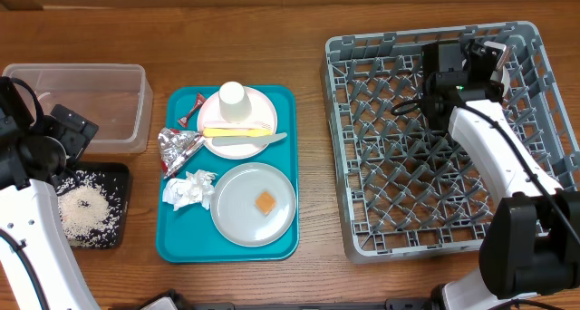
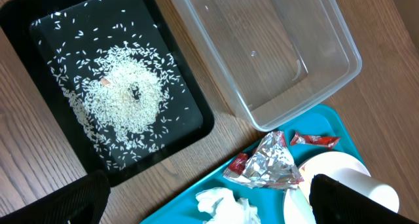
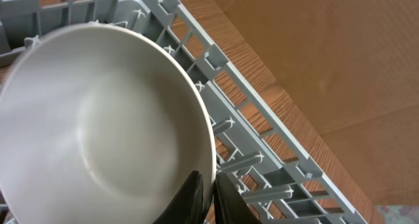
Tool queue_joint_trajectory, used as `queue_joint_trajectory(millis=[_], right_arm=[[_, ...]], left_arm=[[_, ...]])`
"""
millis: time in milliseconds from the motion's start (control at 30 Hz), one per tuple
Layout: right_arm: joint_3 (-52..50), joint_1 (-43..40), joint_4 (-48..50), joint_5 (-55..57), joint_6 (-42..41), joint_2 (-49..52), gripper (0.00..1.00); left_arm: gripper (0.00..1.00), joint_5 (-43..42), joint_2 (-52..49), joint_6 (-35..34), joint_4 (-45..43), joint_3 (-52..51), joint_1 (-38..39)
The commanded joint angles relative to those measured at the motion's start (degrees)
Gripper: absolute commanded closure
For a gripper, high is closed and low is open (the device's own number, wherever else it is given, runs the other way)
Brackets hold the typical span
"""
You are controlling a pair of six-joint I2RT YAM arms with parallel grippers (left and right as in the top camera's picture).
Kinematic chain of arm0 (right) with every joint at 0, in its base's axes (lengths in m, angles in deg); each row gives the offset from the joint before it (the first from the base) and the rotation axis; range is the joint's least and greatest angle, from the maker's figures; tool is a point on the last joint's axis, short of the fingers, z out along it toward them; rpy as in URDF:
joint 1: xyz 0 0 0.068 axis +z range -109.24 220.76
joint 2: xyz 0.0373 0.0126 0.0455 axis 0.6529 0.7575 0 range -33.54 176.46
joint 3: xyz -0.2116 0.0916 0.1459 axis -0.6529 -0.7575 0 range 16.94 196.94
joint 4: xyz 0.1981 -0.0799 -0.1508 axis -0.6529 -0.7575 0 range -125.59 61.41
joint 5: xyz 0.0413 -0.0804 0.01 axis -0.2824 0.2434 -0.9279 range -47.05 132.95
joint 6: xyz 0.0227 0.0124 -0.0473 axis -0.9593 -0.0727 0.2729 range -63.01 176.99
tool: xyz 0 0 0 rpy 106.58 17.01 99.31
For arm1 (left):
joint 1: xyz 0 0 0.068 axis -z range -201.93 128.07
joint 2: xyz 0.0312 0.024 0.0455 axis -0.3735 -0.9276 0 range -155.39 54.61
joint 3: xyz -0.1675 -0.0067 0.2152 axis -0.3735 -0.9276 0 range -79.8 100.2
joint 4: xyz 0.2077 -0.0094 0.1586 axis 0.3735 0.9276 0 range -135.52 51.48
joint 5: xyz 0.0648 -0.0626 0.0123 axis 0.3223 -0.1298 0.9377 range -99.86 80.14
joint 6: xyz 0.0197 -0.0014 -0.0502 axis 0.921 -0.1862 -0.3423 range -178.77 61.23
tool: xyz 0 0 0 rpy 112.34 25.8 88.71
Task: Sort waste into correct bins and load items into the dishwasher rack
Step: 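Lift the bowl and carry it right over the grey dish rack, then lower the bowl into the rack and open the right gripper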
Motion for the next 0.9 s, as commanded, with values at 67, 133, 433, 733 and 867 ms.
queue_joint_trajectory(millis=[67, 133, 433, 733, 867], right_arm=[[0.74, 1.60, -0.87, -7.21, 0.17, 0.44, 0.92], [0.74, 1.90, -1.62, -10.45, -0.07, 0.44, 0.92], [0.94, 2.05, -5.40, -28.04, -5.07, 0.28, 0.93], [14.78, 2.03, -26.18, -45.42, -7.67, -5.70, 0.69], [28.13, 2.03, -36.74, -50.56, -7.80, -9.25, 0.58]], left_arm=[[0.00, -0.48, 0.22, -0.74, -0.04, 1.46, -0.02], [0.00, -0.48, 0.22, -0.74, -0.02, 1.46, -0.02], [0.00, -0.48, 0.22, -0.74, -0.02, 1.46, -0.02], [0.00, -0.48, 0.22, -0.74, -0.02, 1.46, -0.02], [0.00, -0.48, 0.22, -0.74, -0.02, 1.46, -0.02]])
